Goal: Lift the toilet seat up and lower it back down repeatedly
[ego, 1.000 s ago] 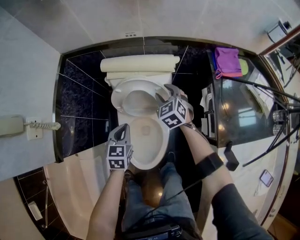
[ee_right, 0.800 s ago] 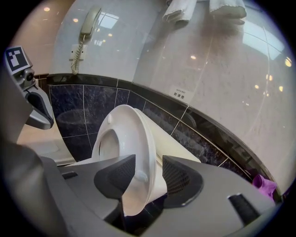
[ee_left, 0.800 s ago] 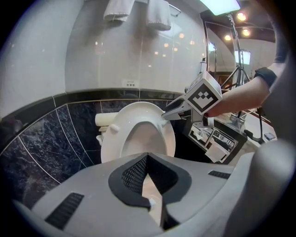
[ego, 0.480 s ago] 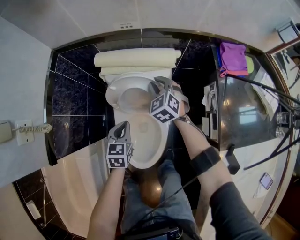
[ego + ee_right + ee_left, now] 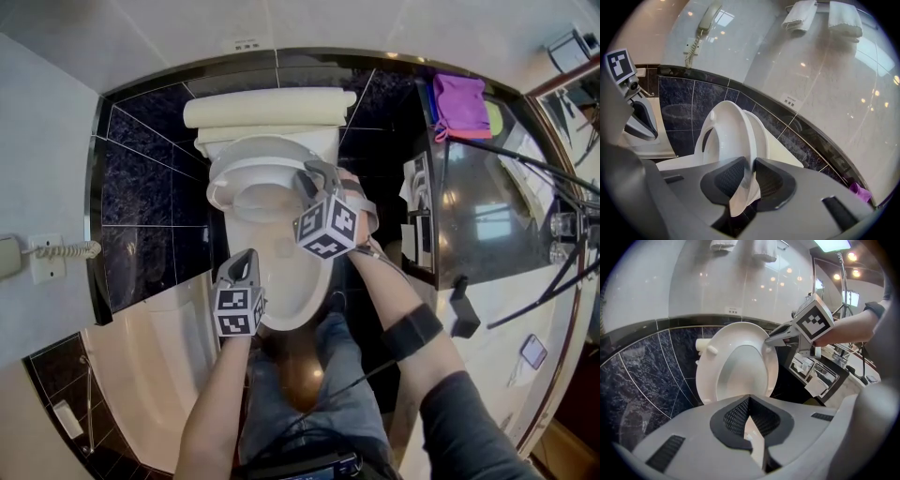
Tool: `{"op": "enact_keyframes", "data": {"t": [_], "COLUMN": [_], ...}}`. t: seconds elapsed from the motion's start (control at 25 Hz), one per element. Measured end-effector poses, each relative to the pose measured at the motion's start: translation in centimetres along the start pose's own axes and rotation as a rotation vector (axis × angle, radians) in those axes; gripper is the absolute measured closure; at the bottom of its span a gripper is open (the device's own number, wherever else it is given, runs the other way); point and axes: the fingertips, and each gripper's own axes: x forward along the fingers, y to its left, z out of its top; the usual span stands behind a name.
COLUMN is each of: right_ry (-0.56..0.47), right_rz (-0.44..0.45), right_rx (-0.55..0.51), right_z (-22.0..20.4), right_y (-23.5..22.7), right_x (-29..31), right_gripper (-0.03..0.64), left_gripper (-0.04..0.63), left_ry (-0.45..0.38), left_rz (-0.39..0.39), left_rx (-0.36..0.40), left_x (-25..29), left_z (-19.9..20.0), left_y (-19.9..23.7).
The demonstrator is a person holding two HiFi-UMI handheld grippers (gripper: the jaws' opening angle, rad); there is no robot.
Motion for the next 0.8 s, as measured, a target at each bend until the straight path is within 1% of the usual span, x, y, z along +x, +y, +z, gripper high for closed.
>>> {"op": "enact_keyframes", "data": {"t": [0.12,0.36,0.6,0.8], "right_ry": [-0.005,-0.01,-0.002,0.027], "right_rz": [-0.001,-0.013,-0.026,0.006], "right_rx": [-0.011,-0.056,-0.153,-0.249], "right_z": [-0.2,-1.1,-2.6,-4.9], "right_y": [1.2,4.5,9.5,15.0], "right_x": [-1.4,-4.8,-8.4,-11.5], "right_gripper": [0.522,0.525,0.526,0.529], "left_gripper": [0.595,0.595,0.595,0.595], "left_ry": [0.008,0.006,-0.003,-0.013], "left_rz": [-0.007,-0.006,-0.02,-0.017], "left_rx": [-0.015,-0.015,-0.025,-0.027], "left_x": [-0.7,-2.1,-3.2,-4.1], "left_z": [-0.8,-2.6,-4.4,-6.3], "left_y": [-0.5,-0.8,-1.1,-1.5]}}
